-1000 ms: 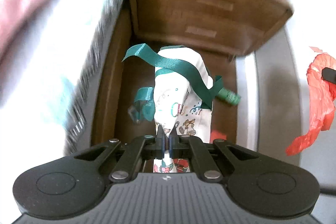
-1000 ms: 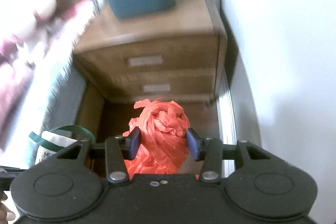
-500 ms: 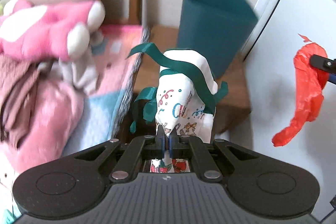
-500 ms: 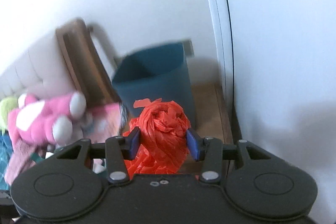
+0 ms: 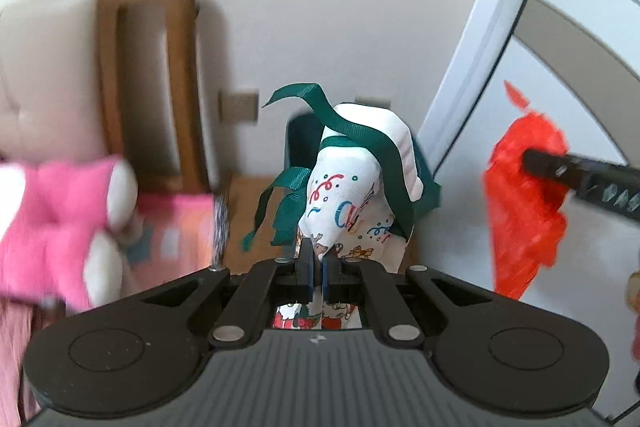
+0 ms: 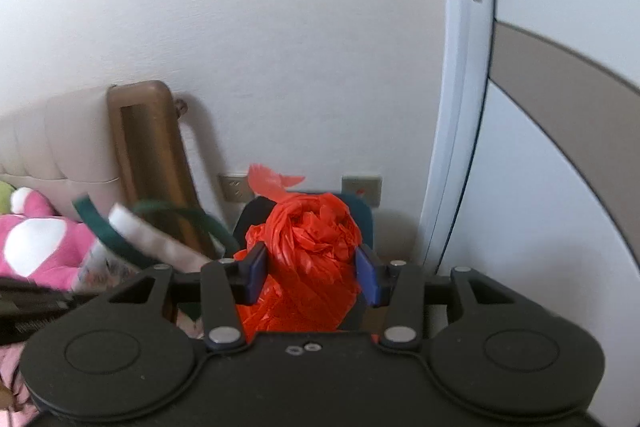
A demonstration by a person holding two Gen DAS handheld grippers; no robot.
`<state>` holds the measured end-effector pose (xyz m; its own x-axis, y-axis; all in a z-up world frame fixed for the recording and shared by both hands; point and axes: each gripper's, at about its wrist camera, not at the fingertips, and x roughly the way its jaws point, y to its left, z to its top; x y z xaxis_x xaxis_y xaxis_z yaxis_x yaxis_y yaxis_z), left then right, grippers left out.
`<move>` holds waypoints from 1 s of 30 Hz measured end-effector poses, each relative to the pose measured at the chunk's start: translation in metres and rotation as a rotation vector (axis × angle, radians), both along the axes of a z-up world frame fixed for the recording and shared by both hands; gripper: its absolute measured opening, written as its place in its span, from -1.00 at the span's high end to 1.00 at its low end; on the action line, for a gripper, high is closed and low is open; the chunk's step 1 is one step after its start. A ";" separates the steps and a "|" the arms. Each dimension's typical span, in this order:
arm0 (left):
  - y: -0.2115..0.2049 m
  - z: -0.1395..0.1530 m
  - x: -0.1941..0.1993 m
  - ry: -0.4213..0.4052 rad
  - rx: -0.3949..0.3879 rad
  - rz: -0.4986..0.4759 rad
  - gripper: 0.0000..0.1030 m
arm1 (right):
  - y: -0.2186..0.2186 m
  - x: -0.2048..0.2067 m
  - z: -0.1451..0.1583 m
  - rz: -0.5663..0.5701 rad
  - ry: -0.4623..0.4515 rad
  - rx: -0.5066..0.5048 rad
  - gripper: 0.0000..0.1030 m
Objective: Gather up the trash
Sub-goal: 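Lift the Christmas-print bag with left tool while right tool lifts red mesh bag, then drop the Christmas-print bag and red mesh bag into the teal wastebasket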
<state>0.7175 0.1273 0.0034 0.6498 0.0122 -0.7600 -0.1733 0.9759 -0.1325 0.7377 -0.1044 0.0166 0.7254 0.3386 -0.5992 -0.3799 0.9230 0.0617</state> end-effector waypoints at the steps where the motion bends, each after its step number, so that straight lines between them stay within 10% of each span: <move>1: 0.000 0.005 0.010 -0.013 0.010 -0.001 0.93 | 0.003 0.007 0.002 0.000 -0.011 -0.004 0.12; 12: 0.012 -0.021 0.133 -0.033 -0.019 0.044 0.93 | 0.038 0.090 -0.029 -0.051 -0.037 0.024 0.12; 30: 0.009 -0.110 0.195 0.031 -0.012 -0.035 0.93 | 0.056 0.143 -0.130 -0.089 0.077 0.004 0.11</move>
